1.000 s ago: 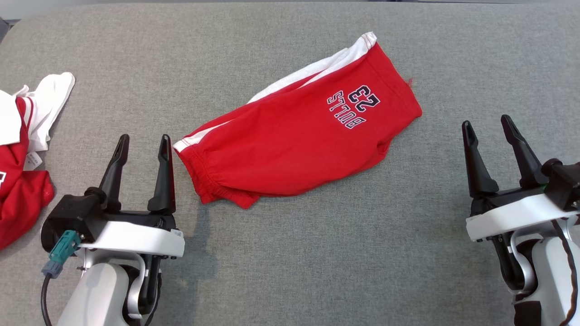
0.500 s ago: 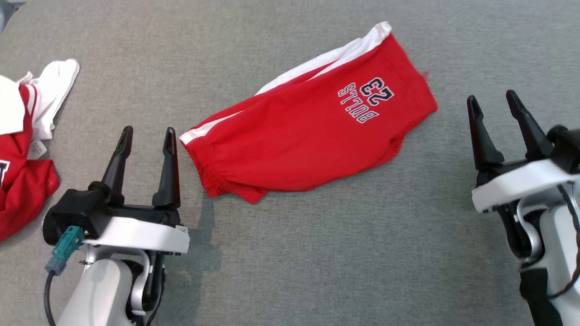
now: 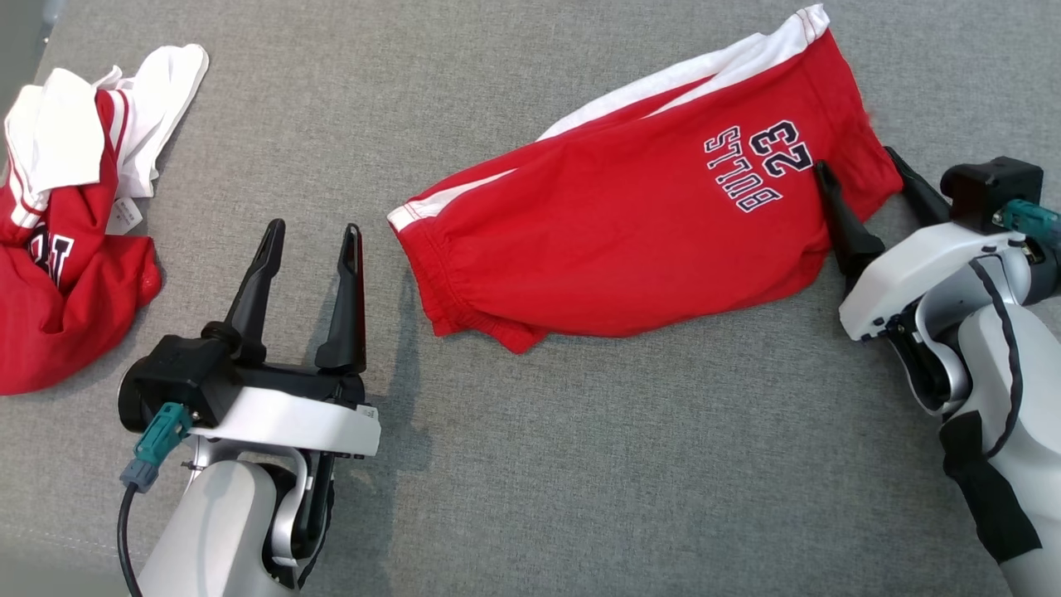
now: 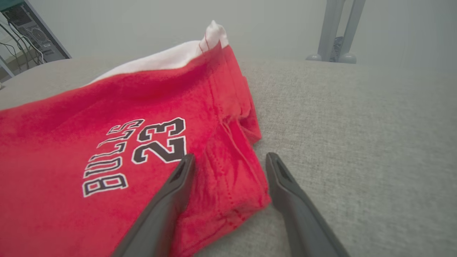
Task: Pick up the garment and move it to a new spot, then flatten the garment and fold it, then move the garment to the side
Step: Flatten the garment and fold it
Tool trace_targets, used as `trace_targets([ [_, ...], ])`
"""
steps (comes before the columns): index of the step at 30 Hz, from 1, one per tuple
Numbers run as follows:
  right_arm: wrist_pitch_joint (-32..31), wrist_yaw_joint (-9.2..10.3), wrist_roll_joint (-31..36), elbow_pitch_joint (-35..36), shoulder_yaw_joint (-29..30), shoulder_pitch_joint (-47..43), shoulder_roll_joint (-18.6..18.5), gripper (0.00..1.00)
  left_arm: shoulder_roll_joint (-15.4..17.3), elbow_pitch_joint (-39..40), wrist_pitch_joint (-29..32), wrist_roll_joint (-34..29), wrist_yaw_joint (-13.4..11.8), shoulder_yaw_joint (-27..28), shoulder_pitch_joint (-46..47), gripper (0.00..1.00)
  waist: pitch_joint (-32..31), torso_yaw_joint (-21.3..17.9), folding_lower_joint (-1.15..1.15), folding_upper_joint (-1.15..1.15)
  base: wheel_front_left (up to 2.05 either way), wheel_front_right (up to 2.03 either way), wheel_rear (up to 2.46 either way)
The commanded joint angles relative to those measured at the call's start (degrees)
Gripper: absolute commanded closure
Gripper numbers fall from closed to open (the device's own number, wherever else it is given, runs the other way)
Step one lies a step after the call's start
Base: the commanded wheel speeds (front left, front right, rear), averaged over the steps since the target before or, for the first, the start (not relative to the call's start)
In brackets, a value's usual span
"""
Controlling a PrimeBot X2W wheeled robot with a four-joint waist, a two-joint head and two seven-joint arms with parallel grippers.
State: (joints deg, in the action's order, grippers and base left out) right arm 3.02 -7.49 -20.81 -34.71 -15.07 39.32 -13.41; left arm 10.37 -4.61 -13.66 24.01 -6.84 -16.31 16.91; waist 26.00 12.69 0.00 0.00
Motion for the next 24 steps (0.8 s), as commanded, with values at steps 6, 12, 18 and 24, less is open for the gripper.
trace_targets([
  [6,0.17,-0.01,-4.74,-3.13,-3.54,0.78,-0.3,1.0,0.2,-0.53,-0.55,-0.17,0.07,0.27,1.09,0.0,-0.27,-0.4,0.0,0.0,0.0,0.0,0.0],
  [12,4.67,-0.01,-8.24,-2.85,-3.32,-1.56,0.16,1.0,0.59,-0.25,-0.36,-0.45,-0.08,-0.14,0.95,0.0,-1.29,-1.82,0.0,0.0,0.0,0.0,0.0],
  [18,9.12,0.0,-10.55,0.01,-0.61,-8.19,1.95,1.0,1.6,0.44,0.41,-0.47,-0.27,-0.04,-0.03,0.0,-2.69,-4.58,0.0,0.0,0.0,0.0,0.0],
  [24,11.09,0.01,-11.09,4.97,4.8,-16.35,4.57,1.0,3.02,2.12,1.91,-0.89,-0.9,-0.18,-1.0,0.0,-4.07,-7.94,0.0,0.0,0.0,0.0,0.0],
])
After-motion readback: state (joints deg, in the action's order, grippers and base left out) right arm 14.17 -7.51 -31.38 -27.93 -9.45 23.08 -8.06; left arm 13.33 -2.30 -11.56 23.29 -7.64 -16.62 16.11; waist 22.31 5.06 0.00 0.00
